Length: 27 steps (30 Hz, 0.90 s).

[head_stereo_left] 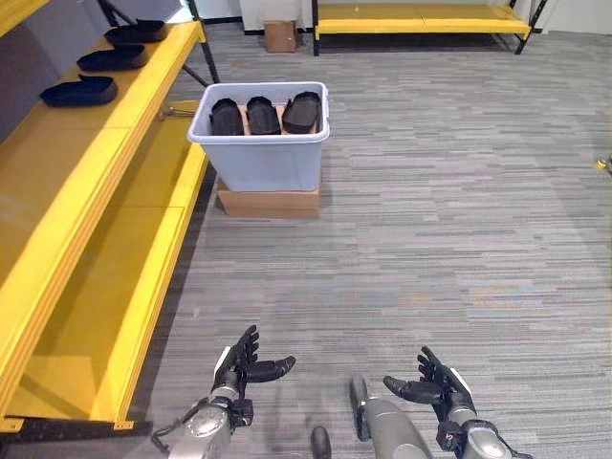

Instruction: Move parts from the plastic box to the shelf.

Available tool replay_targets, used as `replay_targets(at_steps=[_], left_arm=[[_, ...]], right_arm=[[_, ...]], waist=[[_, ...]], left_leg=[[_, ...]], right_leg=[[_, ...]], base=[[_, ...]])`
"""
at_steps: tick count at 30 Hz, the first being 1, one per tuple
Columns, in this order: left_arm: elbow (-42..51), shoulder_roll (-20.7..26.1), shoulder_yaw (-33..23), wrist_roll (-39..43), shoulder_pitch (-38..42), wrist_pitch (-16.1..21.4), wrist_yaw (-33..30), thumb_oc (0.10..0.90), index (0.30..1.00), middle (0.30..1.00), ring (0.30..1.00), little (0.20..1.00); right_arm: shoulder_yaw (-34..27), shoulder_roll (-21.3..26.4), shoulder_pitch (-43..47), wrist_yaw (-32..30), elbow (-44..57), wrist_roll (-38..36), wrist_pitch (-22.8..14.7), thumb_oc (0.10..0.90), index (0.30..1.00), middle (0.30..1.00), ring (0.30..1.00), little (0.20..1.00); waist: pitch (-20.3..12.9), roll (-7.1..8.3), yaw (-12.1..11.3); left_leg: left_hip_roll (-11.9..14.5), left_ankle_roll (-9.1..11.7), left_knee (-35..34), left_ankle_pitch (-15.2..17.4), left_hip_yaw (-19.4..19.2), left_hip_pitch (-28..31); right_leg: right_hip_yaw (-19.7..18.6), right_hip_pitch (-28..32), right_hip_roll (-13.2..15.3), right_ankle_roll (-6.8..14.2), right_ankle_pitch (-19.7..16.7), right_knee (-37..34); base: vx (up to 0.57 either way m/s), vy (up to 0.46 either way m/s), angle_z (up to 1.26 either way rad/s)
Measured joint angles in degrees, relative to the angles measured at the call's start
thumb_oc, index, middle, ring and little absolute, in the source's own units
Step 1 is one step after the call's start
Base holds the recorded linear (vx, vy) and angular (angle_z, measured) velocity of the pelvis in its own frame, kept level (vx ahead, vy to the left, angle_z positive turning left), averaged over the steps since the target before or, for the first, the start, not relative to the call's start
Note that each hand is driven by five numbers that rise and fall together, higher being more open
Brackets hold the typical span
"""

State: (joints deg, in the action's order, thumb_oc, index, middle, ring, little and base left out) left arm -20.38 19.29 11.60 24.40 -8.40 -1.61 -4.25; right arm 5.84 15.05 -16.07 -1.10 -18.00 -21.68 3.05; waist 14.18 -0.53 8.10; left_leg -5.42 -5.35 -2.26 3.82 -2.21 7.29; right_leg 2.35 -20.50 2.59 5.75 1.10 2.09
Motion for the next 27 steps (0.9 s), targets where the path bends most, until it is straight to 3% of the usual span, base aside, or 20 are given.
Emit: replay_targets(at_steps=[2,3,4,5,6,7,8,9,11,12,13,15,16,18,19,22,24,25,26,27], left_arm=[[0.0,-0.3,0.2,0.0,-0.8,0.0,0.1,0.9,1.0,1.0,1.0,1.0],[0.2,-0.7,0.5,0.0,-1.8,0.1,0.2,0.9,1.0,1.0,1.0,1.0],[0.1,-1.2,0.5,-0.1,-2.1,0.0,0.2,0.9,1.0,1.0,1.0,1.0],[0.1,-2.3,0.5,-0.1,-2.6,-0.1,0.1,0.9,1.0,1.0,1.0,1.0],[0.2,-2.9,0.8,0.0,-2.3,-0.2,0.2,0.9,1.0,1.0,1.0,1.0],[0.2,-2.9,1.0,0.0,-1.4,-0.2,0.4,0.9,1.0,1.0,1.0,1.0],[0.2,-2.9,1.2,0.0,-1.1,-0.3,0.4,0.9,1.0,1.0,1.0,1.0],[0.4,-2.9,1.2,0.0,-0.5,-0.2,0.4,0.9,1.0,1.0,1.0,1.0],[0.3,-2.9,1.3,0.0,0.8,-0.2,0.9,0.9,1.0,1.0,1.0,1.0],[0.3,-2.9,1.1,0.1,1.4,0.0,1.1,0.9,1.0,1.0,1.0,1.0],[0.4,-2.9,1.2,0.1,2.0,0.3,1.1,0.9,1.0,1.0,1.0,1.0],[0.6,-2.6,1.2,0.1,2.6,0.4,1.2,0.9,1.0,1.0,1.0,1.0],[0.7,-2.5,1.1,0.1,3.0,0.4,1.2,0.9,1.0,1.0,1.0,1.0],[0.5,-2.6,1.1,0.1,1.7,0.3,1.2,0.9,1.0,1.0,1.0,1.0],[0.5,-2.6,1.1,0.1,1.4,0.3,1.1,0.9,1.0,1.0,1.0,1.0],[0.5,-2.6,1.1,0.1,-0.6,0.2,1.0,0.9,1.0,1.0,1.0,1.0],[0.1,-2.6,1.1,0.1,-1.7,0.0,0.7,0.9,1.0,1.0,1.0,1.0],[0.0,-2.7,1.2,0.1,-1.9,-0.1,0.8,0.9,1.0,1.0,1.0,1.0],[0.0,-2.7,1.3,0.0,-2.0,-0.1,1.0,0.9,1.0,1.0,1.0,1.0],[-0.4,-2.7,1.3,0.0,-1.4,-0.1,1.1,0.9,1.0,1.0,1.0,1.0]], right_arm=[[0.1,0.0,-1.1,0.1,-0.2,1.2,0.2,0.9,1.0,1.0,1.0,1.0],[0.1,0.1,-2.2,0.1,-0.2,1.2,0.3,0.9,1.0,1.0,1.0,1.0],[0.1,0.4,-2.3,0.2,-0.3,1.2,0.3,0.9,1.0,1.0,1.0,1.0],[0.1,1.0,-2.0,0.2,-0.4,1.2,0.5,0.9,1.0,1.0,1.0,1.0],[0.1,1.6,-1.5,0.2,-0.4,1.2,0.5,0.9,1.0,1.0,1.0,1.0],[0.0,2.0,-0.3,0.2,-0.5,1.2,0.6,0.9,1.0,1.0,1.0,1.0],[0.0,2.1,-0.2,0.2,-0.6,1.2,0.7,0.9,1.0,1.0,1.0,1.0],[0.0,2.8,1.2,0.1,-0.1,1.1,0.3,0.9,1.0,1.0,1.0,1.0],[-0.3,3.6,3.1,0.0,0.1,0.8,-0.5,0.9,1.0,1.0,1.0,1.0],[-0.6,3.7,3.7,-0.1,0.2,0.6,-1.1,0.9,1.0,1.0,1.0,1.0],[-1.0,3.8,4.0,-0.1,0.4,0.6,-1.6,0.9,1.0,1.0,1.0,1.0],[-1.2,3.9,4.5,-0.2,0.2,0.5,-1.8,0.9,1.0,1.0,1.0,1.0],[-1.2,3.8,4.2,-0.3,0.0,0.2,-1.6,0.9,1.0,1.0,1.0,1.0],[-1.4,3.3,3.6,-0.7,-0.1,0.2,-1.5,0.9,1.0,1.0,1.0,1.0],[-1.5,3.1,3.3,-1.0,-0.1,0.2,-1.3,0.9,1.0,1.0,1.0,1.0],[-1.7,3.4,2.3,-1.2,-0.2,0.2,-1.2,0.9,1.0,1.0,1.0,1.0],[-1.7,3.4,1.6,-1.5,-0.5,0.2,-1.0,0.9,1.0,1.0,1.0,1.0],[-1.7,3.5,1.4,-1.5,-0.9,0.3,-1.0,0.9,1.0,1.0,1.0,1.0],[-1.9,3.4,1.3,-1.6,-1.6,0.3,-1.1,0.9,1.0,1.0,1.0,1.0],[-1.9,3.5,1.5,-1.6,-2.8,0.3,-1.2,0.9,1.0,1.0,1.0,1.0]], waist=[[0.0,0.36,0.5],[-0.5,0.42,1.0],[-0.8,-0.18,1.0],[-1.5,-1.95,1.2],[-2.1,-2.91,1.5],[-2.2,-3.02,1.4],[-2.3,-2.92,1.5],[-2.4,-2.48,1.0],[-2.4,-2.47,1.1],[-2.4,-2.08,0.6],[-2.4,-1.78,0.5],[-2.1,-0.72,0.2],[-1.9,0.44,-0.5],[-1.6,1.9,-1.2],[-1.3,2.71,-2.1],[-1.1,2.67,-2.2],[-1.1,2.47,-2.2],[-1.2,2.19,-2.6],[-1.0,1.38,-3.1],[-0.7,0.51,-3.4]], left_leg=[[0.1,0.4,0.0,1.5,1.0,2.8],[0.5,1.2,-0.4,3.3,2.4,5.4],[1.3,1.9,-0.6,4.4,2.4,6.5],[3.3,3.3,-0.7,5.5,2.7,7.5],[4.6,4.5,0.1,6.1,2.8,7.9],[5.9,5.4,3.2,6.5,2.6,7.5],[6.3,6.1,6.0,7.2,2.4,6.6],[6.8,7.2,11.4,6.6,2.6,5.2],[8.7,8.4,25.3,8.1,2.6,1.3],[9.2,10.1,34.0,6.0,3.0,-2.4],[9.4,10.5,41.6,4.4,3.8,-5.4],[9.2,11.1,50.8,1.4,3.8,-10.8],[9.4,10.1,52.5,1.2,1.8,-12.3],[9.1,9.1,50.8,2.5,-0.1,-16.1],[8.6,8.5,46.7,3.0,-1.4,-16.5],[8.3,8.1,31.9,2.7,-2.4,-19.5],[8.4,8.5,21.2,0.2,-3.2,-20.9],[7.8,8.7,11.2,-2.4,-3.9,-20.3],[7.9,8.9,1.2,-5.1,-3.4,-19.7],[7.3,9.7,-3.2,-7.2,-1.3,-20.9]], right_leg=[[0.0,1.3,1.4,0.0,-1.9,-1.6],[0.1,3.4,2.0,-0.3,-2.5,1.0],[0.2,3.8,1.6,-0.5,-5.4,1.3],[0.1,3.9,-0.3,-0.9,-7.7,2.4],[0.3,4.0,-1.7,-2.3,-9.4,3.2],[0.6,4.9,-2.9,-4.6,-10.1,3.7],[0.9,5.7,-3.2,-5.4,-10.4,3.8],[1.0,7.9,-4.4,-8.9,-9.3,3.2],[1.5,11.4,-5.9,-9.5,-8.2,2.0],[1.4,12.9,-6.7,-10.7,-6.6,1.7],[1.5,13.6,-7.3,-11.4,-5.5,1.8],[1.1,15.0,-7.6,-13.0,-4.2,2.2],[0.5,16.2,-7.6,-13.5,-4.0,1.5],[-1.1,19.3,-7.3,-14.1,-3.3,-0.1],[-1.5,19.9,-6.7,-14.3,-3.4,-0.8],[-1.8,22.4,-6.7,-13.5,-3.9,-3.2],[-2.5,25.4,-7.3,-12.7,-3.3,-5.3],[-2.6,26.4,-7.5,-11.5,-1.9,-6.5],[-2.1,27.2,-8.0,-10.7,-0.8,-6.5],[-2.1,28.2,-9.0,-10.9,-0.4,-6.5]], base=[[0.31,-0.134,0.26],[0.27,-0.112,0.31],[0.4,-0.193,0.3],[0.36,-0.25,0.2],[0.36,-0.251,0.28],[0.32,-0.25,0.19],[0.26,-0.227,0.01],[0.36,-0.326,0.03],[0.3,-0.321,-0.01],[0.2,-0.27,-0.08],[0.11,-0.169,-0.04],[0.15,-0.113,-0.09],[0.32,-0.105,-0.25],[0.3,-0.02,-0.2],[0.21,0.02,-0.13],[0.18,0.037,-0.17],[0.4,0.075,-0.11],[0.43,0.063,-0.06],[0.39,0.049,-0.04],[0.49,0.098,-0.03]])
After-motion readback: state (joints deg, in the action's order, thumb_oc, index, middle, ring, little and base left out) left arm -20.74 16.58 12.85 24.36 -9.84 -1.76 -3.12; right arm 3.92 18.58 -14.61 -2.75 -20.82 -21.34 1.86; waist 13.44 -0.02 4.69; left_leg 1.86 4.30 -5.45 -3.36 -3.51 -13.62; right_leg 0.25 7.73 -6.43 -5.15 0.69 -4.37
